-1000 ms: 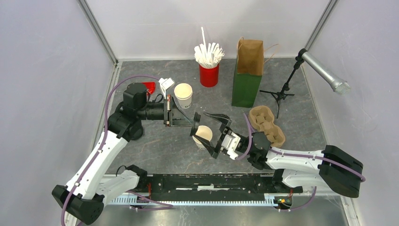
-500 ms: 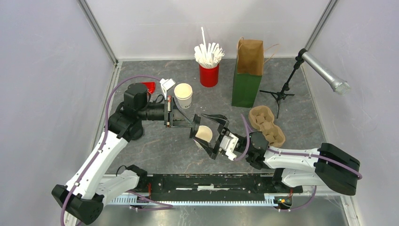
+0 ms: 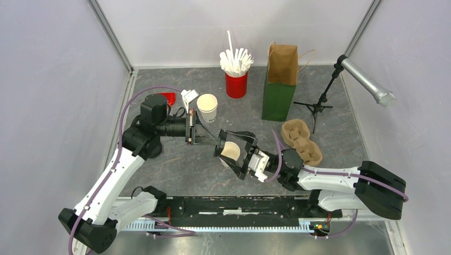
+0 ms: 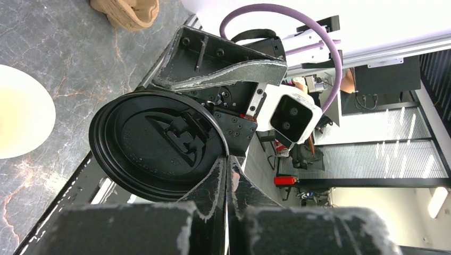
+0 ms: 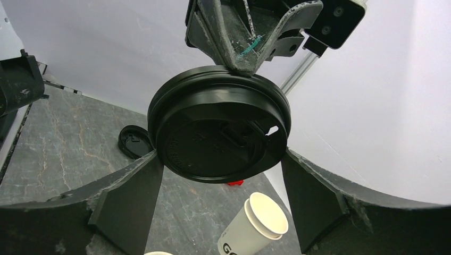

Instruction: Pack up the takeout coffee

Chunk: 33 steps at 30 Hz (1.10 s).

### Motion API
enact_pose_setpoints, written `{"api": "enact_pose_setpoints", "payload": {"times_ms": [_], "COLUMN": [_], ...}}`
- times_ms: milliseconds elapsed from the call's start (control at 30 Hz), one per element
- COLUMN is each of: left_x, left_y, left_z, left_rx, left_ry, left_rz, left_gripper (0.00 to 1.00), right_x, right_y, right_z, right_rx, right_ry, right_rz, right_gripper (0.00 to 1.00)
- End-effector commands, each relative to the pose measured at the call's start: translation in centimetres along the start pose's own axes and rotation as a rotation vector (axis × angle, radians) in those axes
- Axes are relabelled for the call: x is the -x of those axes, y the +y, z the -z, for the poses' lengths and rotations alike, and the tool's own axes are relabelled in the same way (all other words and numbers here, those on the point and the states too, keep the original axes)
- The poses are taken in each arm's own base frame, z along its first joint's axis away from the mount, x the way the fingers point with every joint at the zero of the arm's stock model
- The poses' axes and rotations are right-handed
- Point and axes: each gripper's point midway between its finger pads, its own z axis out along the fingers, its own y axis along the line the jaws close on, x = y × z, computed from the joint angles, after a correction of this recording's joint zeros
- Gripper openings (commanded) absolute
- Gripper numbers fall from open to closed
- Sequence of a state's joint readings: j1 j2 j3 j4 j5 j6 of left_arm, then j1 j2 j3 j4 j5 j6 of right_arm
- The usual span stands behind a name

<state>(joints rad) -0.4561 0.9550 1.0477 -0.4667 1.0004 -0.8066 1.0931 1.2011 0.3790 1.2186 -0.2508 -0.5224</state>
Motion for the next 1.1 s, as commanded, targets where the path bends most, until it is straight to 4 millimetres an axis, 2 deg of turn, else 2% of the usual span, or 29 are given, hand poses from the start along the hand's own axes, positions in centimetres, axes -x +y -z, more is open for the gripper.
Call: {"api": "enact_pose_setpoints", "payload": {"times_ms": [0, 100, 233, 267, 333, 367, 433, 467, 533, 667, 767, 867, 967, 1067], "left_x": [-0.3, -0.2, 0.5, 0.8, 1.6, 2.3, 3.3, 3.8, 5.0, 7.0, 7.4, 7.0, 6.5, 6.4], "left_y": [-0.8, -0.7, 0.0, 0.2, 0.6, 0.8, 1.4, 1.9, 3.2, 7.4, 10.1, 11.6, 12.9, 13.3], "left_z": [0.3, 0.3, 0.4, 0.4, 0.7, 0.9, 1.4, 1.7, 2.4, 4.3, 5.5, 5.6, 6.2, 6.4], "left_rx": [-0.021, -0.012, 0.054, 0.077, 0.142, 0.179, 0.257, 0.296, 0.394, 0.628, 0.747, 0.770, 0.782, 0.676], "left_ry": [0.019, 0.016, -0.005, -0.012, -0.040, -0.065, -0.109, -0.131, -0.186, -0.292, -0.347, -0.344, -0.365, -0.403], "left_rz": [-0.050, -0.056, -0.080, -0.092, -0.117, -0.141, -0.177, -0.190, -0.218, -0.211, -0.169, -0.160, -0.083, 0.014], "left_gripper": [0.03, 0.03, 0.19, 0.28, 0.57, 0.66, 0.81, 0.91, 0.99, 1.00, 1.00, 1.00, 1.00, 0.98], "right_x": [2.1, 2.1, 1.7, 1.5, 0.8, 0.4, -0.7, -1.7, -3.2, -5.0, -5.3, -5.3, -5.0, -4.9], "right_y": [-1.1, -0.9, -1.1, -1.2, -1.4, -1.4, -1.3, -1.1, -1.6, -2.9, -3.4, -3.4, -2.7, -1.8], "right_z": [-0.2, 0.0, 0.7, 1.0, 1.7, 2.0, 2.5, 2.7, 3.1, 4.5, 5.6, 6.2, 5.8, 5.5], "right_rx": [-0.040, -0.037, -0.065, -0.081, -0.113, -0.120, -0.136, -0.145, -0.186, -0.266, -0.294, -0.288, -0.235, -0.181], "right_ry": [-0.084, -0.082, -0.063, -0.051, -0.009, 0.016, 0.092, 0.162, 0.299, 0.569, 0.717, 0.860, 0.956, 1.037], "right_rz": [0.030, 0.025, -0.011, -0.034, -0.099, -0.133, -0.218, -0.270, -0.350, -0.445, -0.479, -0.522, -0.567, -0.609], "right_gripper": [0.85, 0.82, 0.81, 0.80, 0.79, 0.78, 0.77, 0.77, 0.76, 0.77, 0.80, 0.79, 0.78, 0.78]}}
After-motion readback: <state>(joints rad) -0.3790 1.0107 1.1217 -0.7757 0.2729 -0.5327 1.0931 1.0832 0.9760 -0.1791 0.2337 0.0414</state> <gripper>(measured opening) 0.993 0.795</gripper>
